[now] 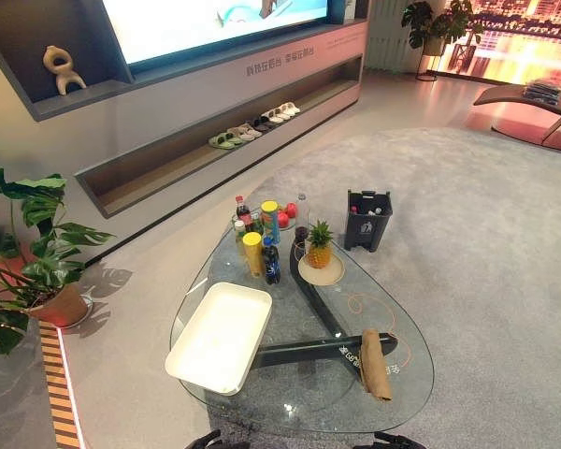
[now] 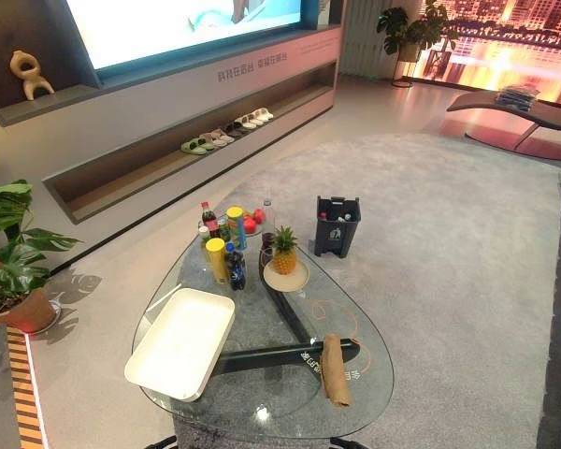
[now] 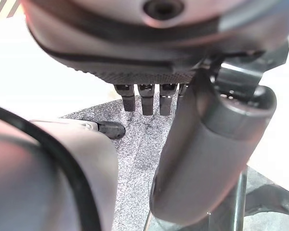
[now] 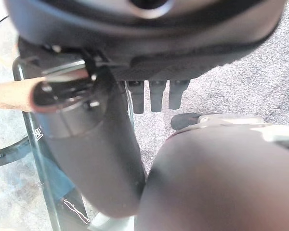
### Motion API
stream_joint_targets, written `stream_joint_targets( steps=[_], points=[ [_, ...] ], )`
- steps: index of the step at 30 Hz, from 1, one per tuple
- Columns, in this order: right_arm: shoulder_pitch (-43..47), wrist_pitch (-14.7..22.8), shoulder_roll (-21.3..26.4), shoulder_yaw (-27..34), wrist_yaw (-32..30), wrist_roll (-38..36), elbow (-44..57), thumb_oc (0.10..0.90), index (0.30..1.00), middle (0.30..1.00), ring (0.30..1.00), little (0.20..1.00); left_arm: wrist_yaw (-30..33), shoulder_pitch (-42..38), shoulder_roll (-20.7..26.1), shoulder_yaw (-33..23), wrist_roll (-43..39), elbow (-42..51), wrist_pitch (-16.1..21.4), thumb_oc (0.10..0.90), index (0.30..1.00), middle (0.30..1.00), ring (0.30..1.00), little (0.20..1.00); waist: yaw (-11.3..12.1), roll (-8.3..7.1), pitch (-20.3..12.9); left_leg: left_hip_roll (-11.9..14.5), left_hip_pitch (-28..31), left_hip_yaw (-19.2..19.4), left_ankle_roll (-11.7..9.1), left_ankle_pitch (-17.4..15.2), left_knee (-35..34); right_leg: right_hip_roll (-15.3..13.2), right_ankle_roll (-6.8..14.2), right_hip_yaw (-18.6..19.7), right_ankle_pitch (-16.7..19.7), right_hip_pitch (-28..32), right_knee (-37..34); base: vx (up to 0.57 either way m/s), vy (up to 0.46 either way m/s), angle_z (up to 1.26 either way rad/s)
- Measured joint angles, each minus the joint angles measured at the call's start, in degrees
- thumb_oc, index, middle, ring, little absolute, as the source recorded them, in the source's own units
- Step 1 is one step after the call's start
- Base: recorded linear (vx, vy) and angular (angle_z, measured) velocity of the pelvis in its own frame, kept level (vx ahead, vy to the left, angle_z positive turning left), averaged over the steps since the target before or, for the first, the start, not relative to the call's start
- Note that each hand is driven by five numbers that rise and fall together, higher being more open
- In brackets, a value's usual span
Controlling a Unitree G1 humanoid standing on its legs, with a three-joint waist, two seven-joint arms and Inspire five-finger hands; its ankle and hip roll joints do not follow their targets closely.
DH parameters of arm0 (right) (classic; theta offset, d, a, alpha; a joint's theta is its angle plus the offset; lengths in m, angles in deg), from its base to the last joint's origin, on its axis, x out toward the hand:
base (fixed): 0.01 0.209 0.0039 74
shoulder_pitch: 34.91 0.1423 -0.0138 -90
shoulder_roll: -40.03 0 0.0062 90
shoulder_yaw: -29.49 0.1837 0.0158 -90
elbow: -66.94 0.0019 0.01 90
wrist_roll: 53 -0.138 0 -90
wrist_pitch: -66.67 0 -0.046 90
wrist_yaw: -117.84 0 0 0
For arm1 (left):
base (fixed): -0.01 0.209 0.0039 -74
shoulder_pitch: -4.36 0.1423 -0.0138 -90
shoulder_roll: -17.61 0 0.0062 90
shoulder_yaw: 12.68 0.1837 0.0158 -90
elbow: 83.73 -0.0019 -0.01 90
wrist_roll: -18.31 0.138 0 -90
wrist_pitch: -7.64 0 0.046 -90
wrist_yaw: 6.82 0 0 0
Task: Wipe the table with a cloth and put it in the basket.
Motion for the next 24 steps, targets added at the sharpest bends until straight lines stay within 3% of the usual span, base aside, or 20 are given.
stream_joint_targets(
  steps=[24],
  points=[
    [0.09, 1.53, -0.01, -0.4, -1.62, 1.35, 0.0, 0.8, 0.9, 0.9, 0.9, 0.9, 1.21, -0.07, -0.08, 0.01, 0.02, 0.0, 0.13, 0.8, 0.9, 0.9, 0.9, 0.9, 0.02, 0.09, 0.19, 0.02, 0.02, 0.1, 0.01, -0.01, 0.01, 0.0, 0.02, 0.06, -0.01, -0.02, 0.0, 0.0, 0.0, 0.0]
  ],
)
